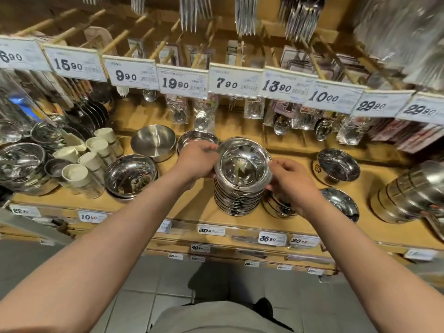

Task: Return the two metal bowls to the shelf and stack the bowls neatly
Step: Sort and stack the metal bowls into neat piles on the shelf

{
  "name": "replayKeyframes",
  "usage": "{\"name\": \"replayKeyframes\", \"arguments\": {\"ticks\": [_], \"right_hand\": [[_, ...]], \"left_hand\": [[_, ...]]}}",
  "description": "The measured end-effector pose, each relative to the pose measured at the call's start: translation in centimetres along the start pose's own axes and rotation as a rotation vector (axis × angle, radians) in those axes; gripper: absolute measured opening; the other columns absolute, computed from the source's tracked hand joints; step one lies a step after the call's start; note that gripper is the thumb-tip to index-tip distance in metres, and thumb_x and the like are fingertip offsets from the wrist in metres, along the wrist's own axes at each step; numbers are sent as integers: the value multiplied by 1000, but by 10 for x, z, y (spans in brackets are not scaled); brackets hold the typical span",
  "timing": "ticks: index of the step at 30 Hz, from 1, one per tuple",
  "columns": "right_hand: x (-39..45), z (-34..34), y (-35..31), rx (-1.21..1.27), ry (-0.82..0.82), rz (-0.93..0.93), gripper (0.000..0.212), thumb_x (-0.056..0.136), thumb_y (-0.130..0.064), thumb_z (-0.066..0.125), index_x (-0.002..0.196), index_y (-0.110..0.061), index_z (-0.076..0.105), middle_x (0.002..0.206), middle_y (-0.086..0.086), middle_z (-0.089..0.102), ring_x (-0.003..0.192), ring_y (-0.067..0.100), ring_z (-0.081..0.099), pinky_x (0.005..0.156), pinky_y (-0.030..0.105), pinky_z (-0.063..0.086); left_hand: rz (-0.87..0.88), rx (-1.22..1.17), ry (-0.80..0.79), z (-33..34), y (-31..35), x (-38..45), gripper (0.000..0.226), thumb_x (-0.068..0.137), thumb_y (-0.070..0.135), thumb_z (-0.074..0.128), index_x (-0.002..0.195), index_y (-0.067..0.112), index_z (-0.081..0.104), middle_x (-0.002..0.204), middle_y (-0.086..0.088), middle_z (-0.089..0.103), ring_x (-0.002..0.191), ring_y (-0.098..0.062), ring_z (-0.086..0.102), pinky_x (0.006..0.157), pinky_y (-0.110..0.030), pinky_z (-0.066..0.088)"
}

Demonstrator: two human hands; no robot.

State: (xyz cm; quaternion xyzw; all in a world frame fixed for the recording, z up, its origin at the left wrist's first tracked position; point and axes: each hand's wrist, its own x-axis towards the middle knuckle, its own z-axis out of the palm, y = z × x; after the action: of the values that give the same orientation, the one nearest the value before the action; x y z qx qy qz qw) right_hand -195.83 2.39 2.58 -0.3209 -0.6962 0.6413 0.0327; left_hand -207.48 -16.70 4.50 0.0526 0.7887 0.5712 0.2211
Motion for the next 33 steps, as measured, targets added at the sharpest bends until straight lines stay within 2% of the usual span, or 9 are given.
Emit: {"name": "replayKeyframes", "arguments": {"ticks": [4,8,11,15,19,23,26,29,33], "right_hand": [[8,2,4,-193,89,6,14,90,-9,68,90,-22,73,87,12,78,68,22,75,51,23,49],[16,6,8,-456,162,-50,12,86,-13,69,82,-4,75,76,12,75,69,25,73,51,32,55],[16,11,9,-665,180,-105,18,87,-18,65,74,-7,71,66,3,65,63,20,58,50,27,40],[16,16,11,-790,195,-124,15,88,-14,63,86,-3,73,82,12,71,80,29,65,67,33,52],[19,18,6,-852,189,-146,14,85,-6,61,73,1,64,63,6,55,65,26,53,47,28,35],[26,14,3,-858,212,-162,27,84,-3,60,61,-9,46,58,2,42,56,24,40,43,28,21],[30,14,0,-883,238,-217,8,85,-3,60,80,-2,66,66,7,55,63,28,49,46,27,29],[35,12,0,-867,222,-246,18,86,-2,60,98,-3,74,80,14,67,72,31,55,59,30,43],[35,14,4,-896,143,-245,17,86,-2,56,71,-11,58,62,1,49,65,27,51,46,26,28]], "left_hand": [[-38,127,-1,16,-8,17,17,97,17,63,97,8,77,87,-6,75,71,-19,71,68,-39,65],[-31,317,63,24,-16,25,24,91,2,62,71,15,64,79,0,62,84,-23,61,87,-47,60],[6,425,123,25,-17,24,31,87,-1,58,70,24,60,78,8,59,87,-22,60,84,-38,58],[45,497,107,28,-21,21,15,85,4,62,88,19,66,86,1,64,83,-20,58,71,-29,48],[46,531,114,32,-26,15,24,81,4,66,101,18,64,93,-3,64,85,-21,57,71,-29,44],[-30,434,167,34,-24,13,30,77,11,73,105,15,63,98,-5,67,89,-23,63,68,-31,46],[-39,419,161,37,-22,9,22,78,14,75,95,17,63,97,-6,69,89,-24,64,70,-32,51],[-55,425,153,39,-29,5,18,80,14,77,90,17,63,91,-4,67,85,-22,63,66,-29,48],[-81,423,175,38,-39,4,12,83,20,74,92,17,66,84,1,67,87,-23,68,59,-27,45]]}}
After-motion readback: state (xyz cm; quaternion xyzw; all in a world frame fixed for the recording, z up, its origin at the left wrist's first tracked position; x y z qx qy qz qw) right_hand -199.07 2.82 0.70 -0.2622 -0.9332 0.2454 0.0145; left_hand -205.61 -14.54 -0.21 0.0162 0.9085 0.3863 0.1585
